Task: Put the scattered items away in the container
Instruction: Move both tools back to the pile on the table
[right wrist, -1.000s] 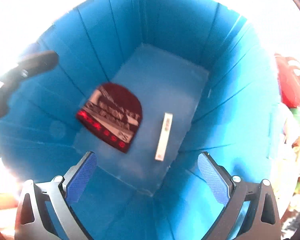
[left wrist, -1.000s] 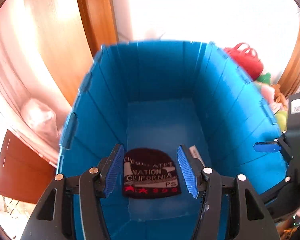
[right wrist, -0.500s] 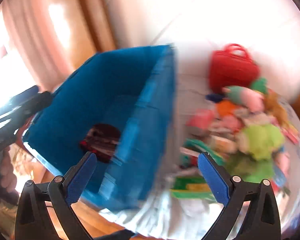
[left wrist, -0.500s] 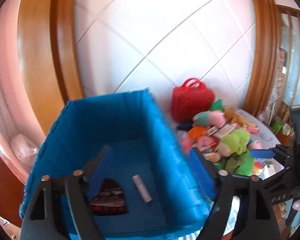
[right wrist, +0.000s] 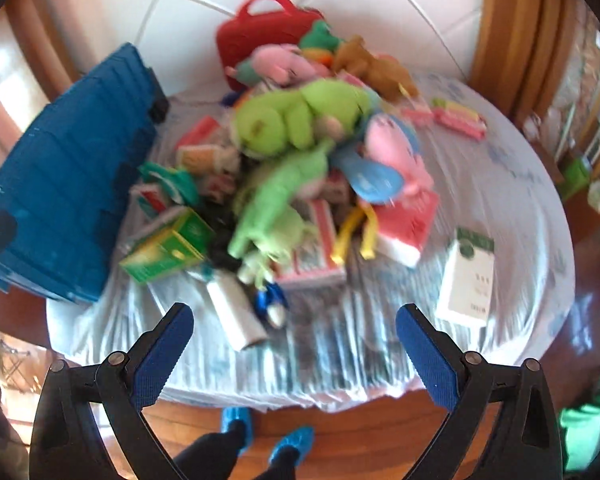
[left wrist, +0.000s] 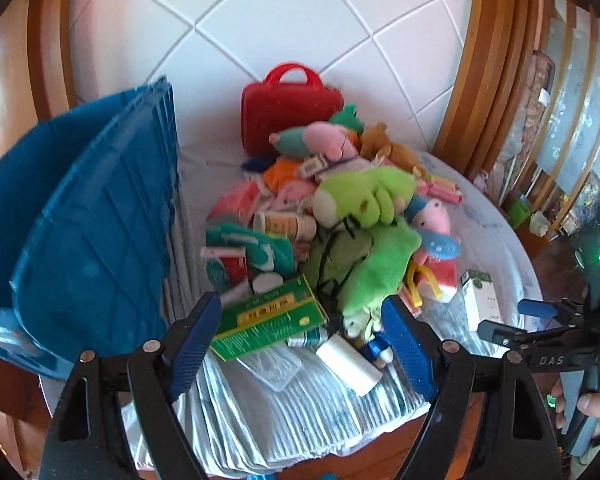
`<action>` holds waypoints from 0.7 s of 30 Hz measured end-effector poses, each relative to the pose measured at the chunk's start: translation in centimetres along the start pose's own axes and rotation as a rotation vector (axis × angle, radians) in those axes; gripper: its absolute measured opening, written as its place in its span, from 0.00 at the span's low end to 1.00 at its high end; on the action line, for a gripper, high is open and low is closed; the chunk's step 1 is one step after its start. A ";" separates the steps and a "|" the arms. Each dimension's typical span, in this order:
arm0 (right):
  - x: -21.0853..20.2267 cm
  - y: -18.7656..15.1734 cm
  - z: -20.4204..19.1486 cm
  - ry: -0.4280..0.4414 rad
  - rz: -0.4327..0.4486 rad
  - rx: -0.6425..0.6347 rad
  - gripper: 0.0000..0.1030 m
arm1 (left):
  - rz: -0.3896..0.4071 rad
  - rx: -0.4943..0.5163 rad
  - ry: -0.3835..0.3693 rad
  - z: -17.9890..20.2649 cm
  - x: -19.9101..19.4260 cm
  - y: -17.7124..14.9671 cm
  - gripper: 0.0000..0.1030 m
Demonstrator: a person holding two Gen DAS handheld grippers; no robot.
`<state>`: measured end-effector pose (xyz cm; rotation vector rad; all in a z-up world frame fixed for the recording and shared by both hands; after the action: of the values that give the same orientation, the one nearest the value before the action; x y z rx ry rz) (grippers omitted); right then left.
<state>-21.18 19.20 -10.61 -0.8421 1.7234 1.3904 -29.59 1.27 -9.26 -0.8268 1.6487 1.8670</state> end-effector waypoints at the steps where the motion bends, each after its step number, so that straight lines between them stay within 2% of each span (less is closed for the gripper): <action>1: 0.9 -0.7 1.3 -0.005 -0.014 0.022 1.00 | -0.037 -0.008 0.014 0.4 1.5 -1.5 0.80; 4: 4.4 -3.1 4.5 -0.010 -0.073 0.088 1.00 | -0.136 -0.042 0.032 0.9 5.5 -5.6 0.80; 9: 10.4 -6.6 8.1 -0.054 -0.188 0.141 1.00 | -0.271 -0.091 0.008 1.4 10.8 -12.1 0.80; 16: 16.1 -8.0 10.9 -0.091 -0.213 0.134 1.00 | -0.377 -0.136 0.057 3.0 15.9 -17.0 0.80; 20: 17.8 -7.9 11.4 -0.145 -0.243 0.046 1.00 | -0.382 -0.186 0.095 4.4 16.9 -17.9 0.80; 21: 17.9 -7.7 11.0 -0.129 -0.240 0.012 1.00 | -0.405 -0.203 0.107 4.9 17.2 -18.3 0.80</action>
<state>-21.89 27.91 -31.26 -0.9003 1.4798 1.2440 -28.65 8.23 -33.88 -1.2604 1.2440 1.7382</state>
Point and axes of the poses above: each gripper's, at about its wrist camera, not at the fingertips, and x roughly the way its jaws point, z to its right, y to its top, the point moved 10 cm from there along x, roughly the way its jaws point, and after that the axes turned 10 degrees about y, right-handed, at the moved point
